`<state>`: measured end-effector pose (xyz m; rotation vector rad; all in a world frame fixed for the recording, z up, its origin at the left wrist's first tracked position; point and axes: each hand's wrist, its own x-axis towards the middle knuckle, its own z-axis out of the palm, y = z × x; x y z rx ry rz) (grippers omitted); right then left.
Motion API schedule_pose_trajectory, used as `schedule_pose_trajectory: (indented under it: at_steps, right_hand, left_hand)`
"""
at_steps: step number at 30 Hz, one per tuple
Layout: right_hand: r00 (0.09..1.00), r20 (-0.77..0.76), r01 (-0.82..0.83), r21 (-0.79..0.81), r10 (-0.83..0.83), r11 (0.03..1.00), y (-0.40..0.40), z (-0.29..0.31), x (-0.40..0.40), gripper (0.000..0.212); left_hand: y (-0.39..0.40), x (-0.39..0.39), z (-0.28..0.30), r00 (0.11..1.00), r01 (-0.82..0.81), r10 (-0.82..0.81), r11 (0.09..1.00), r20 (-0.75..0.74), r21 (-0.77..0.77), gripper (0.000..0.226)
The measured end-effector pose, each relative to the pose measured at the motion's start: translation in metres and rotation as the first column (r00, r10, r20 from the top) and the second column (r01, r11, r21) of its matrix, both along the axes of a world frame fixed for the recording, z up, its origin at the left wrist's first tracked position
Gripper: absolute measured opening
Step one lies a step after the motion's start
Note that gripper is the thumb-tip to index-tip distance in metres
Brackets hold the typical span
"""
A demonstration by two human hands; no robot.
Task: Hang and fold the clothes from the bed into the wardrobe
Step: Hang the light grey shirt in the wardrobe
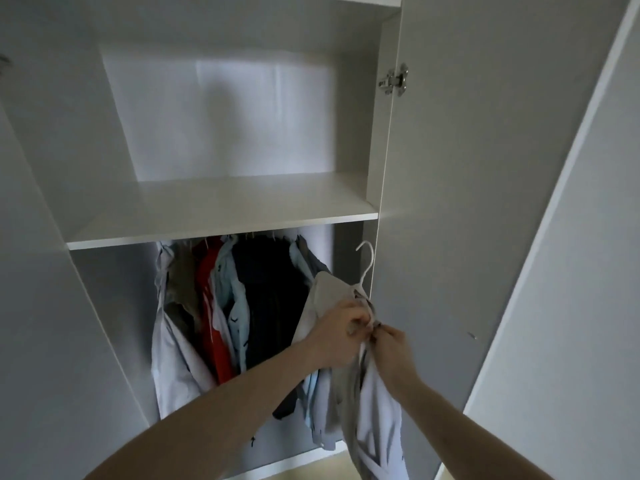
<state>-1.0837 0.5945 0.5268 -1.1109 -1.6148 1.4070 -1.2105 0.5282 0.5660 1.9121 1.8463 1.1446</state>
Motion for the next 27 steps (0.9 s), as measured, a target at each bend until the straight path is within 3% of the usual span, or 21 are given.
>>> schedule_pose_trajectory:
  at_steps: [4,10,14,16,20,23,25,27]
  right_hand:
    - [0.997,-0.08,0.009,0.022,-0.007,1.0,0.016,-0.006,-0.02,0.033]
    - [0.998,-0.054,0.035,0.033,-0.033,0.999,0.054,-0.024,-0.026,0.017]
    - [0.979,0.001,0.201,0.107,-0.203,0.974,0.073,-0.028,-0.038,0.039]
    - [0.966,-0.007,0.26,0.049,-0.26,0.964,0.082,-0.033,-0.044,0.046]
    - [0.961,0.018,0.274,0.044,-0.275,0.961,0.094,-0.044,-0.047,0.039]
    - [0.96,0.048,0.27,0.086,-0.275,0.959,0.097,-0.054,-0.046,0.038]
    - [0.966,0.045,0.246,0.138,-0.254,0.959,0.094,-0.061,-0.045,0.042]
    - [0.97,0.039,0.23,0.161,-0.239,0.96,0.098,-0.063,-0.048,0.047]
  left_hand:
    - [0.03,-0.031,-0.008,0.998,0.063,-0.064,0.997,-0.023,-0.046,0.011]
    - [0.069,-0.066,-0.005,0.978,0.207,-0.192,0.944,0.08,-0.256,0.06]
    - [0.095,-0.078,-0.007,0.968,0.239,-0.19,0.893,0.164,-0.381,0.072]
    - [0.107,-0.088,-0.013,0.983,0.182,-0.164,0.886,0.077,-0.428,0.066]
    - [0.125,-0.137,-0.031,0.978,-0.01,-0.104,0.842,-0.182,-0.54,0.044]
    - [0.132,-0.17,-0.052,0.943,-0.195,0.03,0.855,-0.33,-0.48,0.021]
    - [0.147,-0.186,-0.062,0.902,-0.252,0.014,0.829,-0.432,-0.499,0.023]
    - [0.174,-0.197,-0.066,0.877,-0.257,-0.017,0.828,-0.48,-0.498,0.041]
